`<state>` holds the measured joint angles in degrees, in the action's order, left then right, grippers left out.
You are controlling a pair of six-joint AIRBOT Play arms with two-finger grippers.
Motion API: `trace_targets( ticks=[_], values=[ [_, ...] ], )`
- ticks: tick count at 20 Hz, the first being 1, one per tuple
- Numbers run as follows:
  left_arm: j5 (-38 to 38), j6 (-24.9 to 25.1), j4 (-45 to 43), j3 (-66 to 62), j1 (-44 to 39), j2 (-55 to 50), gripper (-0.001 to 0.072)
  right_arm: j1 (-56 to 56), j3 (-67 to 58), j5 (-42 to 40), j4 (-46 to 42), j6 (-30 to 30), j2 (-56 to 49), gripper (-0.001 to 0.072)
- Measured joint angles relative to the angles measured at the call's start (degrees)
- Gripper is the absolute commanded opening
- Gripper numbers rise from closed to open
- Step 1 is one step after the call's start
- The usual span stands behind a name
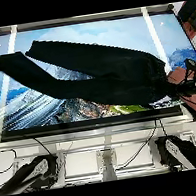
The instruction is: Fold the clothes and pants, and hang the long-sleeved shirts on hangers.
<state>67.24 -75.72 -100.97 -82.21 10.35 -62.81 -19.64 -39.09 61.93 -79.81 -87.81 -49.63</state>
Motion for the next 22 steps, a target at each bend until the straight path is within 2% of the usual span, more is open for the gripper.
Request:
trace_targets(
  ticks=[4, 6, 8, 12, 15, 18, 20, 21, 22],
  values=[
    [17.3, 3.3, -3.5, 0.1, 0.9, 0.0, 0.002, 0.0, 0.0, 1.4, 0.2, 0.3, 0.0, 0.0037],
    [21.2, 5.3, -4.2, 0.2, 1.0, -4.2, 0.002, 0.0, 0.0, 1.7, 0.2, 0.4, 0.0, 0.0037],
    [21.0, 6.4, -4.6, 0.2, 0.7, -10.4, 0.0022, 0.0, 0.0, 1.6, 0.2, 0.4, 0.0, 0.0037],
    [11.7, 7.2, -4.9, -0.7, -0.8, -23.8, 0.0022, 0.0, 0.0, 0.6, 0.2, 0.4, 0.0, 0.0037],
    [2.0, 7.1, -5.0, -1.8, -3.0, -30.1, 0.0022, 0.0, 0.0, -0.8, 0.2, 0.4, 0.0, 0.0037],
    [-11.1, 3.0, -5.0, -2.3, -4.7, -32.6, 0.0023, 0.0, 0.0, -2.5, 0.3, 0.4, 0.0, 0.0037],
    [-19.5, -2.6, -5.0, -2.4, -5.2, -33.4, 0.0027, 0.0, 0.0, -3.6, 0.3, 0.4, 0.0, 0.0037],
    [-23.7, -6.2, -5.0, -2.4, -5.4, -33.7, 0.0172, 0.0, 0.0, -4.2, 0.3, 0.4, 0.0, 0.0037],
    [-27.0, -9.1, -5.0, -2.4, -5.5, -33.9, 0.0486, 0.0, 0.0, -4.7, 0.3, 0.4, 0.0, 0.0037]
  ],
)
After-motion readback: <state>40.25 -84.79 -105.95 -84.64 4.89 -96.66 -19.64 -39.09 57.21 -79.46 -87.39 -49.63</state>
